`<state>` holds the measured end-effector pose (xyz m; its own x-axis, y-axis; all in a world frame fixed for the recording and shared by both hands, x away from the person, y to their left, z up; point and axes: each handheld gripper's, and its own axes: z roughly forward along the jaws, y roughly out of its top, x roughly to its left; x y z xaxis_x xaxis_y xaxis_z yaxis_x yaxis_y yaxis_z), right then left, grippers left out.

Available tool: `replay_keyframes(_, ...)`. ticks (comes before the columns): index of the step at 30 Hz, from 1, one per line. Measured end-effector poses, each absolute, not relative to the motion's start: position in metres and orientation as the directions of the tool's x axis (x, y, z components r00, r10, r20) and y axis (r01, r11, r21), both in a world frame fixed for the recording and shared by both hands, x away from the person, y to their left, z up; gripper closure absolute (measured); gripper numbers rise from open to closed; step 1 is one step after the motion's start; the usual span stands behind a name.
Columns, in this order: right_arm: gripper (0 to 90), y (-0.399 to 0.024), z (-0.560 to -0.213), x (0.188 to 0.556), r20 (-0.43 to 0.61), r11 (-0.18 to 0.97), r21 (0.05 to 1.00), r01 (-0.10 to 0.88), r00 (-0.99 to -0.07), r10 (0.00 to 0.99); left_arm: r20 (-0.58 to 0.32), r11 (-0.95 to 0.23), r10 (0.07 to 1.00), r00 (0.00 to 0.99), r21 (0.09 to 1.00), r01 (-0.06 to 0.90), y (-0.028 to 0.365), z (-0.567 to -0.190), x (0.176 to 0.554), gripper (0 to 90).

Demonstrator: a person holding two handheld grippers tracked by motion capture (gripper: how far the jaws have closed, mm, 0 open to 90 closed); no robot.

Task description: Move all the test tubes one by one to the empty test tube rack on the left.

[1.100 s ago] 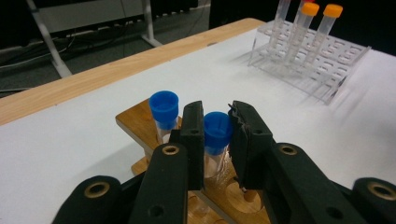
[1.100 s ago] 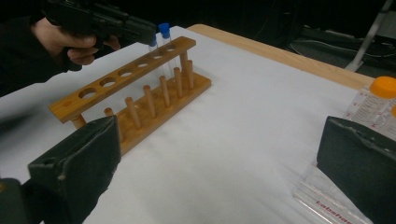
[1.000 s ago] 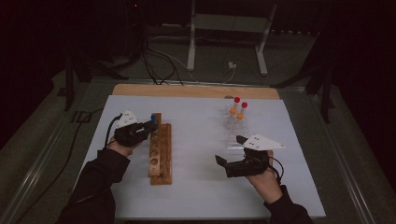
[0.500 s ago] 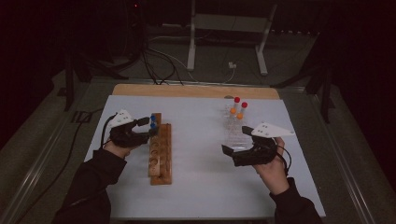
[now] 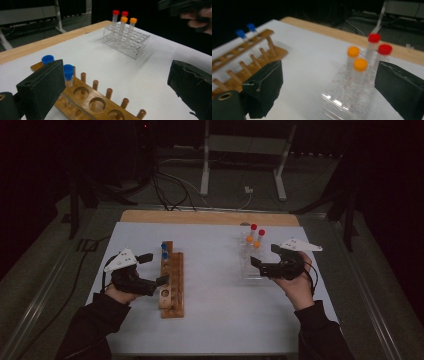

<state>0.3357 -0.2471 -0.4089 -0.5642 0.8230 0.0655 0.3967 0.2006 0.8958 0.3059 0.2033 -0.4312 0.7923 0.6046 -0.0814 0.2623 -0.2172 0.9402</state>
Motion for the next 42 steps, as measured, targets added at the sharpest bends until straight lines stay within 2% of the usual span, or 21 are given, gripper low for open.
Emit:
replay_keyframes(1, 18.7, -0.249, -0.413, 0.339, 0.066, 0.203, 0.889, 0.410, -0.553, 0.830, -0.081, -0.216, 0.606, 0.792, 0.941, 0.262, 0.203, -0.431, 0.305, 1.9)
replay_keyframes(2, 22.1, -0.251, -0.417, 0.341, 0.068, 0.201, 0.888, 0.415, -0.549, 0.833, -0.080, -0.214, 0.604, 0.793, 0.942, 0.259, 0.204, -0.431, 0.304, 1.9)
replay_keyframes(9, 36.3, -0.255, -0.444, 0.359, 0.064, 0.222, 0.839, 0.497, -0.496, 0.866, -0.082, -0.203, 0.609, 0.789, 0.945, 0.255, 0.208, -0.429, 0.301, 1.9)
replay_keyframes(11, 43.0, -0.255, -0.448, 0.364, 0.063, 0.228, 0.831, 0.508, -0.492, 0.868, -0.087, -0.197, 0.606, 0.791, 0.947, 0.255, 0.209, -0.428, 0.301, 1.9)
replay_keyframes(17, 53.9, -0.252, -0.454, 0.378, 0.044, 0.244, 0.821, 0.517, -0.482, 0.875, -0.090, -0.198, 0.607, 0.789, 0.945, 0.260, 0.209, -0.429, 0.301, 1.9)
replay_keyframes(37, 73.8, -0.239, -0.467, 0.407, 0.017, 0.257, 0.800, 0.543, -0.449, 0.894, -0.093, -0.208, 0.597, 0.796, 0.941, 0.266, 0.209, -0.430, 0.302, 1.9)
replay_keyframes(42, 75.3, -0.237, -0.466, 0.407, 0.001, 0.261, 0.801, 0.539, -0.437, 0.899, -0.085, -0.218, 0.599, 0.796, 0.939, 0.265, 0.209, -0.431, 0.302, 2.0)
